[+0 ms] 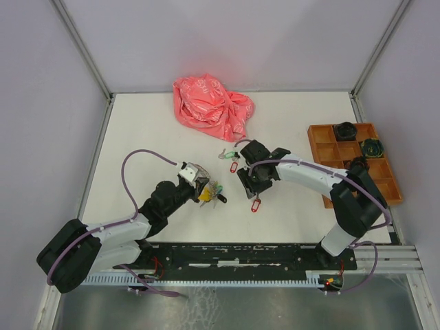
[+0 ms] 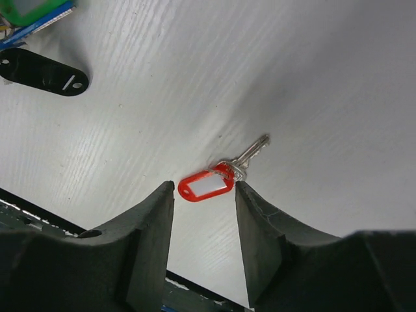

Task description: Put the keys on the keyring

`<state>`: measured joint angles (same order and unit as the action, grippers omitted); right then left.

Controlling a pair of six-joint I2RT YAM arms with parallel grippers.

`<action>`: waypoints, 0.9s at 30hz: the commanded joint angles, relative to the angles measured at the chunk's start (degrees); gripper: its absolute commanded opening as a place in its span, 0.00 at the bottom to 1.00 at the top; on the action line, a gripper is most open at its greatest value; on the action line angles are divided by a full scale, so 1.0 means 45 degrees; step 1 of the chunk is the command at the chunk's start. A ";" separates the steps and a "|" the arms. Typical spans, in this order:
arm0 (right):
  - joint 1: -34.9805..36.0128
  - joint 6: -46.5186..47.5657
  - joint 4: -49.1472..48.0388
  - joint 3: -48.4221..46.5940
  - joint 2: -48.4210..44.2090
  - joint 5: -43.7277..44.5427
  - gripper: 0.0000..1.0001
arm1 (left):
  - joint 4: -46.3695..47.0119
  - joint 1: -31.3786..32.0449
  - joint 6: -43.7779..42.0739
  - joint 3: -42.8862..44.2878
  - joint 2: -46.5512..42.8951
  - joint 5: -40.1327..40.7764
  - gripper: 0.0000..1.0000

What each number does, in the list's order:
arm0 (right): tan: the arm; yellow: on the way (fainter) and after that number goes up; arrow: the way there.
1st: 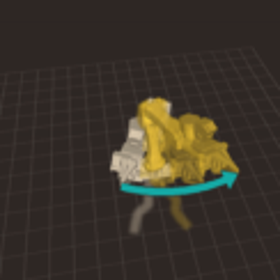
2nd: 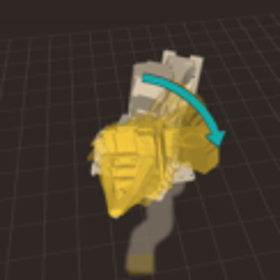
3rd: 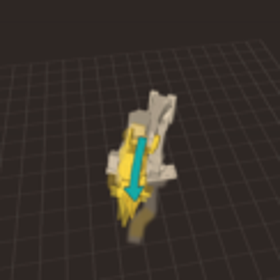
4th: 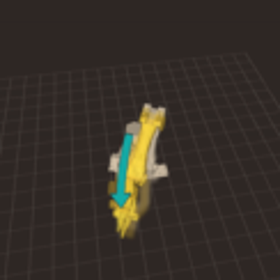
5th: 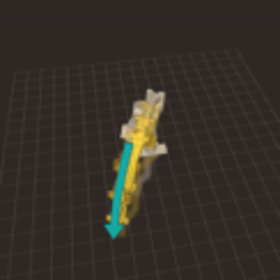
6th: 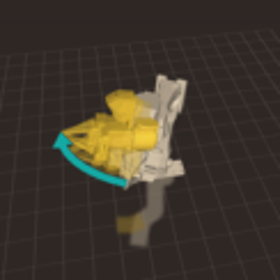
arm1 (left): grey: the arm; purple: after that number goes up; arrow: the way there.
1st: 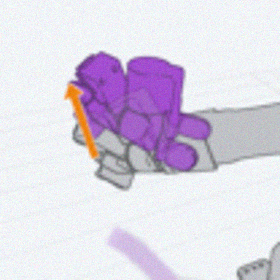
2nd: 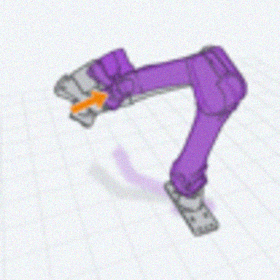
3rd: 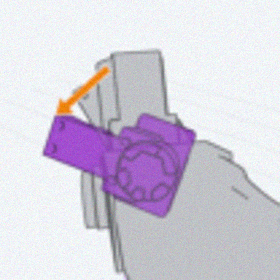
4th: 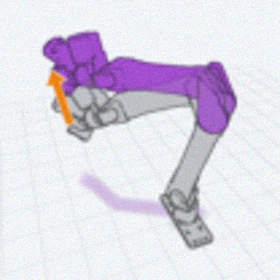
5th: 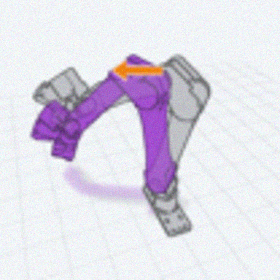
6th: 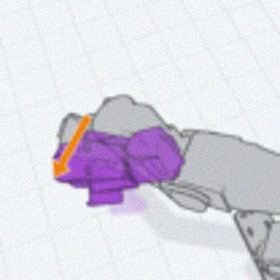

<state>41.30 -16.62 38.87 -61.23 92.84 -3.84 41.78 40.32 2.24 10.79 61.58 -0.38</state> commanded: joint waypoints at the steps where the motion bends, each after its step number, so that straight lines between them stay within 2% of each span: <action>1: 0.0157 0.1747 0.0406 -0.1109 0.0886 -0.0071 0.49 | 0.0662 0.0004 -0.0127 0.0570 -0.0126 -0.0059 0.03; 15: 0.0321 0.2836 0.1191 -0.1946 0.2417 -0.0656 0.37 | 0.0650 0.0001 -0.0146 0.0572 -0.0149 -0.0091 0.03; 22: 0.0361 0.2939 0.1365 -0.1929 0.2733 -0.0738 0.35 | 0.0642 -0.0005 -0.0146 0.0562 -0.0091 -0.0091 0.03; 27: 0.0383 0.3010 0.1448 -0.1906 0.2740 -0.0573 0.25 | 0.0640 0.0000 -0.0146 0.0590 -0.0090 -0.0091 0.03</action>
<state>42.65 -4.03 44.95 -68.14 105.10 -6.50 41.65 40.32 2.24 10.79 61.58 -0.36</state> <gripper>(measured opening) 0.295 0.043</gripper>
